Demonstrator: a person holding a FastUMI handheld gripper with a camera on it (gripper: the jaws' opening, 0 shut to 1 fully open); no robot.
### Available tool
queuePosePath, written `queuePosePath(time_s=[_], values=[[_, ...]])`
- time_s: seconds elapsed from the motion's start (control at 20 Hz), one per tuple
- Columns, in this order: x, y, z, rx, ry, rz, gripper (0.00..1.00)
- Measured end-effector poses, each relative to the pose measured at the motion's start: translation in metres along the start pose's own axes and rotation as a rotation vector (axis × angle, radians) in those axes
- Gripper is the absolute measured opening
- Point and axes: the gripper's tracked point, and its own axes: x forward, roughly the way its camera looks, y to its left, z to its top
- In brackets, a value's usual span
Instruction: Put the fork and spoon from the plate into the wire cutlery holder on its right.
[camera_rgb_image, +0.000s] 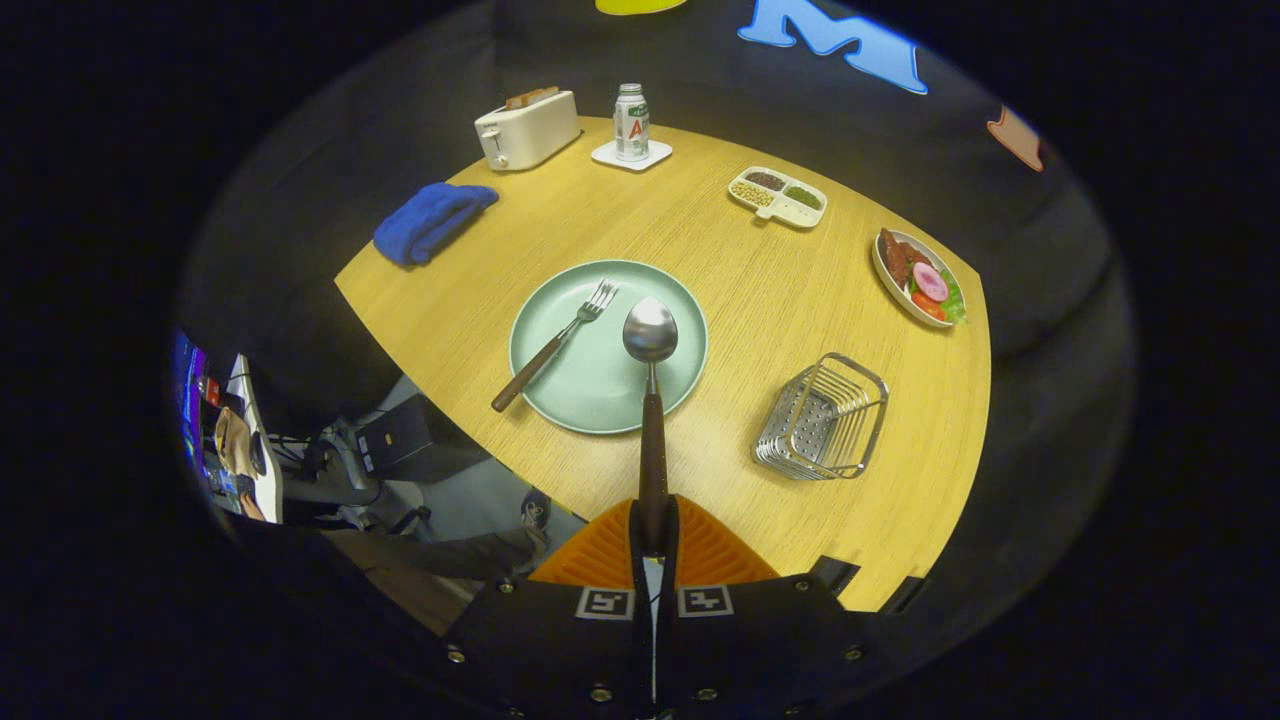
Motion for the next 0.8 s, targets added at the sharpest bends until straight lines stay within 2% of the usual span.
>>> queuePosePath(time_s=[0.35,0.6,0.8], values=[[-0.061,-0.059,-0.007,0.084,-0.017,-0.065,0.02],[-0.074,-0.090,-0.029,0.112,0.098,-0.088,0.02],[-0.066,-0.107,-0.039,0.123,0.190,-0.102,0.02]])
